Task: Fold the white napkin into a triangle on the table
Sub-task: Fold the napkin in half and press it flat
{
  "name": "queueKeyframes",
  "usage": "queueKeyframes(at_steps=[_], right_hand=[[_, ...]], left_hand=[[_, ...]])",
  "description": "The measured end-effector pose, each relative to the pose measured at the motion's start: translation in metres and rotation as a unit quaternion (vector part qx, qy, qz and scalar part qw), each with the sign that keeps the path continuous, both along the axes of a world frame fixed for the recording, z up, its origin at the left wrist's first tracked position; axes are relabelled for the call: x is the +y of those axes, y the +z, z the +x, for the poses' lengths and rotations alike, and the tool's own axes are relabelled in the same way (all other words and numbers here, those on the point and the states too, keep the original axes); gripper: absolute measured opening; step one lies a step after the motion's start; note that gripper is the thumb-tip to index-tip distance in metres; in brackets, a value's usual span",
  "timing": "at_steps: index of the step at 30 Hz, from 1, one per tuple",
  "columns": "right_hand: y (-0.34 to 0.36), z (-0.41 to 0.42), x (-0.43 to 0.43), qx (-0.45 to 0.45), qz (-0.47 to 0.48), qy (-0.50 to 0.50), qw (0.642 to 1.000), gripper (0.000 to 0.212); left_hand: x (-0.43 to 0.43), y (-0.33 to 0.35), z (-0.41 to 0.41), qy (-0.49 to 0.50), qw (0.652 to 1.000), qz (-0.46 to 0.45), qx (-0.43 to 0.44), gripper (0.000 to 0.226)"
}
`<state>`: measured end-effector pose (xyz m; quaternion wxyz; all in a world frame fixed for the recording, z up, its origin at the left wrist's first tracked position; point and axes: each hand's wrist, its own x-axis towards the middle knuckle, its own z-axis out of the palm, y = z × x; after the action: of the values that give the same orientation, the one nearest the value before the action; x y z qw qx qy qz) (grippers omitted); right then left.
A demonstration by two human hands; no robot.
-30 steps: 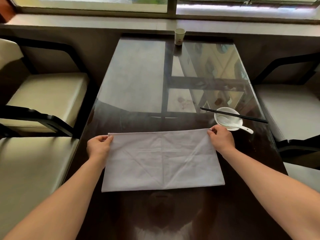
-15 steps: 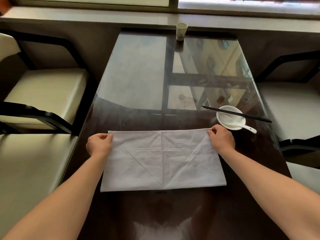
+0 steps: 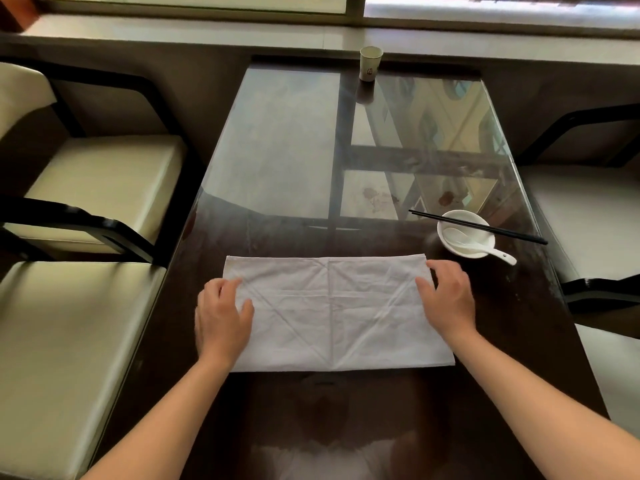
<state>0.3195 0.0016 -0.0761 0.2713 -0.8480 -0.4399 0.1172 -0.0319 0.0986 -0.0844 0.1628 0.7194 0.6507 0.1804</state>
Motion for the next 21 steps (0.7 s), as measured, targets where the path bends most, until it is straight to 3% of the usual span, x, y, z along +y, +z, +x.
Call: queueKeyframes(at_steps=[4,10,16,21], right_hand=[[-0.005,-0.054,-0.038,-0.118,-0.003,0.181,0.977,0.049],[-0.019,-0.129,-0.055,-0.125,-0.138,0.396,0.899,0.073],[-0.032,-0.131,-0.063,-0.163,-0.218,0.438,0.857,0.093],[-0.039,-0.093,-0.092,-0.172,-0.241,0.393,0.871,0.097]], left_hand=[[-0.053,-0.011,0.004,-0.114,0.989,-0.013,0.092,0.058],[-0.078,-0.033,0.005,-0.134,0.963,-0.106,0.208,0.086],[-0.077,-0.041,0.0,-0.129,0.958,-0.114,0.227,0.087],[-0.076,-0.042,-0.008,-0.124,0.954,-0.106,0.253,0.086]])
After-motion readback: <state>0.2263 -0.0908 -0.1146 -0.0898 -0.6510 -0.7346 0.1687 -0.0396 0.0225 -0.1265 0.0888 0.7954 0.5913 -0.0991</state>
